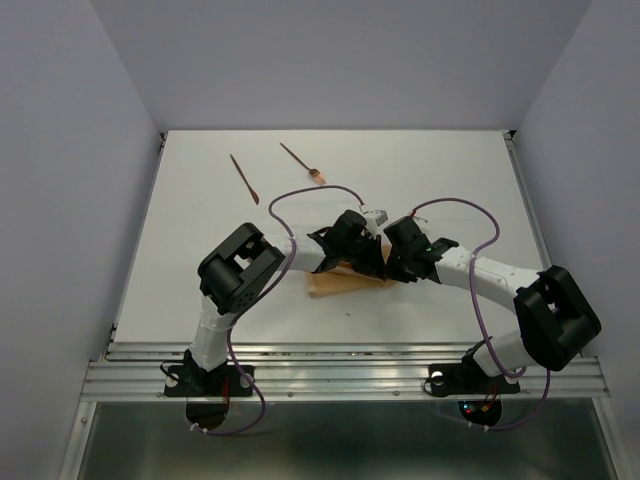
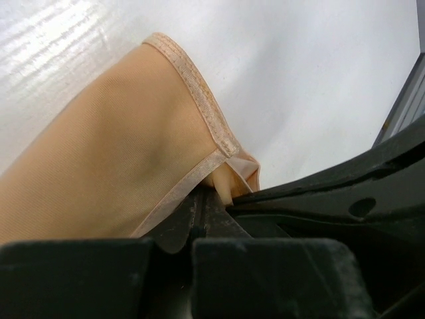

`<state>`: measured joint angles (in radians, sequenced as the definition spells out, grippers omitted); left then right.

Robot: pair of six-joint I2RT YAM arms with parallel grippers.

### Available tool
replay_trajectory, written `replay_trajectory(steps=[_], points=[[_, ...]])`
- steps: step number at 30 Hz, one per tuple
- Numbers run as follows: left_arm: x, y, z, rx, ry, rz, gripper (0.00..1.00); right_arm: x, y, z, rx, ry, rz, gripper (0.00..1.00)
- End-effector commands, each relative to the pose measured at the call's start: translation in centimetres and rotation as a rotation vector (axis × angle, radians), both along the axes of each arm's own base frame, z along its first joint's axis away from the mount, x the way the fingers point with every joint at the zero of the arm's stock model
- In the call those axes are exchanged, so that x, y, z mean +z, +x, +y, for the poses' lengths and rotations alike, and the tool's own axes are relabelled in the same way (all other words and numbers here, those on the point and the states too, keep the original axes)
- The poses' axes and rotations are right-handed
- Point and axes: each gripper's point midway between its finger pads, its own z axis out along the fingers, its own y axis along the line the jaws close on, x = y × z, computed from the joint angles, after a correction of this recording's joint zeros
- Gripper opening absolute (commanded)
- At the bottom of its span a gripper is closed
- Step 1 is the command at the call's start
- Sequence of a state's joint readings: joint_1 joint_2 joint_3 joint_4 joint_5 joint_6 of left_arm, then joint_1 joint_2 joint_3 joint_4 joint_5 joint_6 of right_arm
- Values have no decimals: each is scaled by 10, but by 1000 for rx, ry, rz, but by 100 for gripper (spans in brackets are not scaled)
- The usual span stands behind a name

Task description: Fold the napkin into a case and place the utensils inside

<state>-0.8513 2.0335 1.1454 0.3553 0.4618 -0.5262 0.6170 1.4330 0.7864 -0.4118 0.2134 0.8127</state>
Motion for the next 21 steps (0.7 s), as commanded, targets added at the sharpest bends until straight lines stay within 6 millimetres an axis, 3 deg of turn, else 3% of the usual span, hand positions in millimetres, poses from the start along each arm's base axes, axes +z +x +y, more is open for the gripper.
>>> replay_trajectory(steps=[1, 13, 21], points=[[16, 17, -4, 65, -37, -59, 0, 18, 4, 4, -11, 29, -54, 1], [15, 8, -2, 45, -55, -29, 0, 14, 1, 0, -32, 21, -49, 1], [64, -11, 12, -25, -89, -78, 0, 14, 2, -6, -51, 1, -62, 1]])
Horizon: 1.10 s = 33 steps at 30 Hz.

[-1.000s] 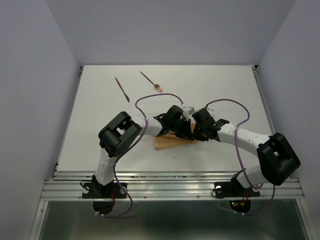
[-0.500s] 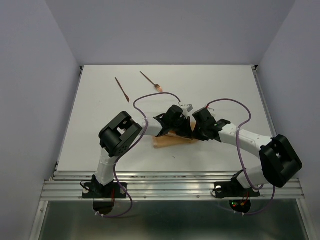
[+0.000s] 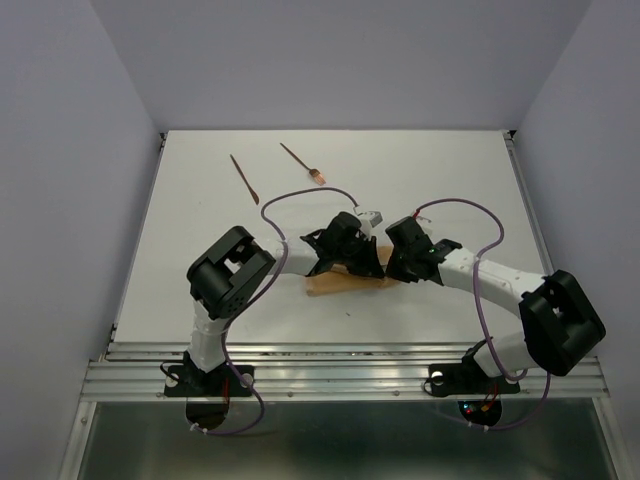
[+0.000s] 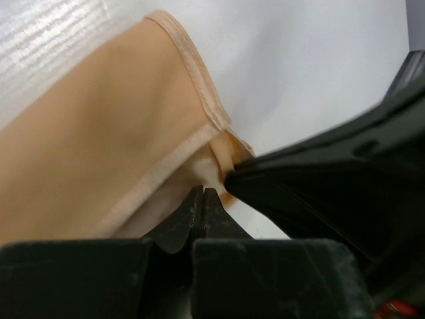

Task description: Fold the napkin into a case and place the utensils inside

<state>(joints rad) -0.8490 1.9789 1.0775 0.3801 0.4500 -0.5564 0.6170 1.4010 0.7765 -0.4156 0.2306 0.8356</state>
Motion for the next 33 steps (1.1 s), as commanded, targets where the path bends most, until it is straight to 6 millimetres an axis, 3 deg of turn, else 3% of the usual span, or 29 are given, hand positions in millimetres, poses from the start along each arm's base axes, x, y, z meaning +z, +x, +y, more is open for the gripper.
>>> replay_trajectory(steps=[1, 6, 9, 11, 13, 16, 21, 26, 33], points=[[63, -6, 4, -55, -76, -98, 0, 8, 1, -4, -25, -10, -41, 1], [84, -9, 17, -76, -35, -154, 0, 12, 3, -5, -33, -6, -56, 1], [85, -7, 22, -83, 1, -187, 0, 15, 3, -5, -37, -1, -65, 1], [79, 0, 26, -69, 38, -206, 9, 17, 3, -4, -36, 8, -68, 1], [76, 6, 25, -82, 63, -244, 26, 19, 4, -2, -32, 16, -74, 1], [75, 14, 22, -103, 83, -290, 36, 20, 3, -1, -27, 23, -74, 1], [72, 29, 14, -167, 106, -415, 39, 15, 1, -2, -27, 17, -57, 1], [72, 32, 8, -238, 90, -530, 39, 13, 0, -2, -27, 16, -52, 1], [58, 38, 3, -270, 132, -539, 41, 13, 2, 0, -21, 13, -49, 1]])
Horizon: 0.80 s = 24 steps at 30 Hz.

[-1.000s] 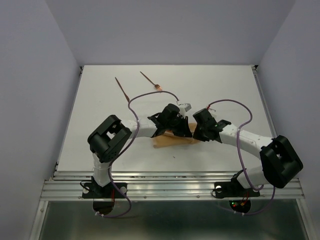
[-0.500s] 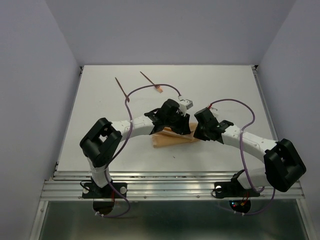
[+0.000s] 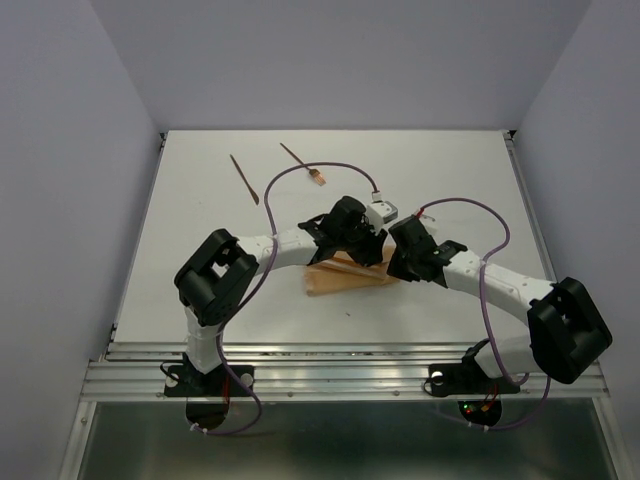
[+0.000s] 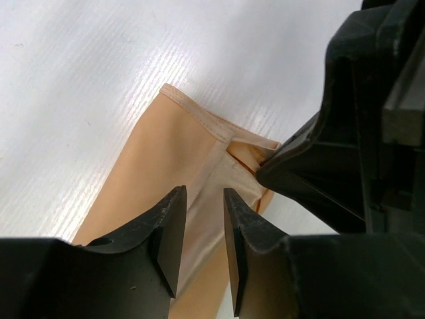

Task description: Fold the napkin into a case and place the utensils inside

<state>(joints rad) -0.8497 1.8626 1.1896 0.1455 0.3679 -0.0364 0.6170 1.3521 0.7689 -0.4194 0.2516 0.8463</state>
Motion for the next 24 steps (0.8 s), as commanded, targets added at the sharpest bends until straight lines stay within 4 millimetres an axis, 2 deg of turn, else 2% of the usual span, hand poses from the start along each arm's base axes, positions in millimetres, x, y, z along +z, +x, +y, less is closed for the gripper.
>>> replay_trajectory(steps=[1, 8, 24], points=[[13, 10, -14, -54, -19, -92, 42, 1, 0, 3, -1, 0, -8, 1], [-6, 10, -18, -54, 52, -111, 47, 0, 2, 6, 7, -1, -5, 1], [-15, 20, -21, -16, 99, -144, 45, 2, 3, 7, 7, 6, -10, 1]])
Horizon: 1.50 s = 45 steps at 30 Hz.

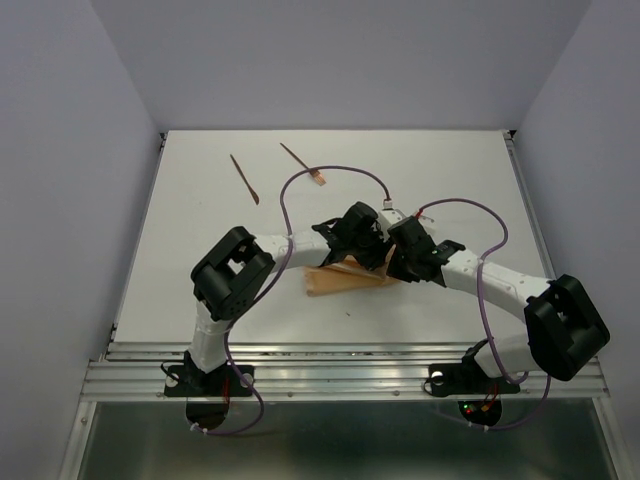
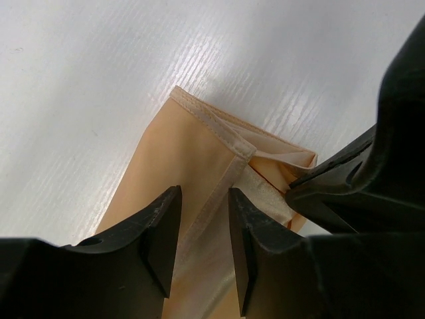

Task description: Fold the napkin into a case and place the utensils inside

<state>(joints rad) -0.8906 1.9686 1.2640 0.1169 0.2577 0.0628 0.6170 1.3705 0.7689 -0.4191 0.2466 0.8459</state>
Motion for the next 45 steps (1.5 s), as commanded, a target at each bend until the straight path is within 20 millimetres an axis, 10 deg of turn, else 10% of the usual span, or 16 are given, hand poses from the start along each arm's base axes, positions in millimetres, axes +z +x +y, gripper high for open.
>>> replay_trajectory(steps=[1, 18, 29, 45], points=[[15, 9, -11, -3, -18, -55, 44, 7, 4, 6, 3, 12, -28, 1], [8, 7, -16, 10, 12, -83, 47, 9, 4, 6, 2, 20, -32, 1], [-4, 11, -14, 32, 44, -75, 1, 9, 4, 5, -3, 18, -33, 1], [15, -21, -9, -34, -36, 25, 0, 13, 9, -3, -72, 26, -54, 1]])
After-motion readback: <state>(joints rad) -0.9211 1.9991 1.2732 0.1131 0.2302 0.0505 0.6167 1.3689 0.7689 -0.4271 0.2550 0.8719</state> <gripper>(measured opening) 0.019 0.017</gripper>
